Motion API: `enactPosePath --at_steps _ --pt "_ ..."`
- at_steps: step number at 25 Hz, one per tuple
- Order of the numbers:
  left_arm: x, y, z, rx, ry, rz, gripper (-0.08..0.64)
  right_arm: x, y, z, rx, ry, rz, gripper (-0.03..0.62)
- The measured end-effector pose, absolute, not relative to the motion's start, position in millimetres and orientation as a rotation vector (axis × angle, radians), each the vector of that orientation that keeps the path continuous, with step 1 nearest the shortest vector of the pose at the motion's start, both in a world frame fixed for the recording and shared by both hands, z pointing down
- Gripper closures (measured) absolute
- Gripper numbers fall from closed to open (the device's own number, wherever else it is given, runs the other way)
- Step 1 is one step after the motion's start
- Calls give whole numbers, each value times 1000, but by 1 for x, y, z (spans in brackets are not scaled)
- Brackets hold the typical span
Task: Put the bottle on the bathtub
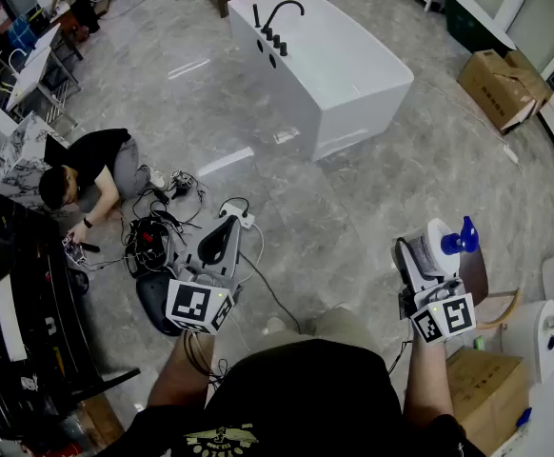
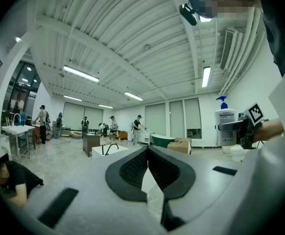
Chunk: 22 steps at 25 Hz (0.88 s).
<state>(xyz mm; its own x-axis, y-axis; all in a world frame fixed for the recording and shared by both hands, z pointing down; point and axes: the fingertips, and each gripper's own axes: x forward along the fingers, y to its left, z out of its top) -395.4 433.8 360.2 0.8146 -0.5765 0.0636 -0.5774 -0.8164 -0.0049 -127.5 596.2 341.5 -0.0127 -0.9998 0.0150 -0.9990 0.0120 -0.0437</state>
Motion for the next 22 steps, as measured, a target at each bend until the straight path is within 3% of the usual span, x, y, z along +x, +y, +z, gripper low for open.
enactPosePath --at_steps 9,22 --pt "-402 414 350 2992 -964 70 551 -128 594 346 -2259 2225 -51 334" --pt "-339 337 359 3004 -1026 129 551 -47 511 375 -2229 2270 -72 334"
